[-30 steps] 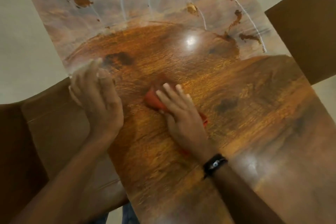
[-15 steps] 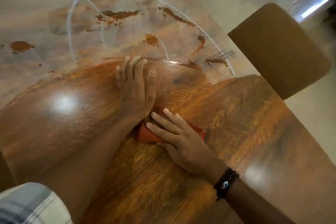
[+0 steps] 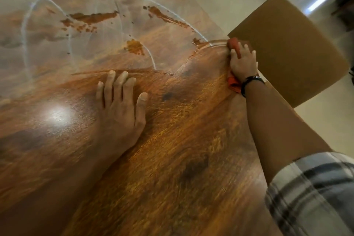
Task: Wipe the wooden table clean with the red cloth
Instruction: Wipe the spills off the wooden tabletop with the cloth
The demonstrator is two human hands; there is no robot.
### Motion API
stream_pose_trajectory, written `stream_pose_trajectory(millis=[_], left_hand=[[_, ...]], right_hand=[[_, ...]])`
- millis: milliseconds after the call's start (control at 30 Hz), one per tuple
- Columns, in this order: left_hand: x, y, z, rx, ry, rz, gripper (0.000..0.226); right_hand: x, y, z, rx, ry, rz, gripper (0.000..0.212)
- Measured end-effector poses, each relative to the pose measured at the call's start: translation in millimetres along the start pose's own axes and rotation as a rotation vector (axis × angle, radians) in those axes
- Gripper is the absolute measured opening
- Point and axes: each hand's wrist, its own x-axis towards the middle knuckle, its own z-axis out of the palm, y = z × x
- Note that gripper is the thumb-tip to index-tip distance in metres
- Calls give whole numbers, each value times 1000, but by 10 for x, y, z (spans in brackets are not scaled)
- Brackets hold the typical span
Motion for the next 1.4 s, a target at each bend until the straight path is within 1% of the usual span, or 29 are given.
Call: stream_pose_trajectory(millis=[67, 133, 167, 233, 333, 367, 400, 433, 467, 600, 633, 700, 767, 933, 1033, 1100, 1167, 1300, 1400], left_hand=[[0, 20, -2, 8, 0, -2, 65], [2, 28, -1, 10, 5, -5, 67], [0, 27, 0, 8, 10, -7, 68], [1, 27, 4, -10, 33, -13, 70], [-3, 36, 4, -66, 83, -43, 69], [-3, 41, 4, -74, 87, -50, 69], [-7, 43, 3, -73, 84, -53, 69], [-9, 46, 1, -66, 78, -50, 69], [-8, 49, -1, -56, 70, -46, 70], [-4, 36, 4, -16, 32, -15, 69], [-3, 33, 9, -9, 24, -10, 69], [-3, 30, 9, 3, 1, -13, 70], [5, 26, 4, 20, -15, -20, 71], [15, 30, -3, 35, -39, -21, 70], [16, 41, -13, 39, -40, -17, 70], [20, 45, -11, 45, -43, -14, 71], [21, 35, -4, 54, -46, -10, 71], [29, 40, -9, 60, -53, -15, 75], [34, 32, -3, 68, -59, -13, 73]], right_hand=[[-135, -129, 73, -19, 17, -52, 51], [-348, -366, 169, -13, 29, -167, 48], [-487, -514, 229, -7, 8, -241, 47], [-832, -838, 396, 17, -76, -443, 47], [-1359, -1185, 643, 50, -255, -879, 48], [-1424, -1207, 673, 33, -317, -982, 49], [-1391, -1194, 653, 21, -368, -1030, 49], [-1277, -1159, 604, 11, -380, -1016, 49], [-1115, -1120, 543, 6, -364, -950, 49], [-282, -794, 185, 54, -204, -480, 49], [-121, -658, 99, 46, -167, -376, 49], [32, -355, -3, 18, -129, -225, 51], [-60, -60, -46, 7, -65, -122, 54], [-667, 683, -206, 71, 120, 154, 56], [-789, 821, -272, 102, 187, 310, 57], [-715, 674, -232, 54, 162, 305, 54], [-586, 400, -145, 20, 141, 242, 52], [-380, -273, 92, 15, 85, 67, 51], [-488, -750, 297, 31, 24, -100, 50]])
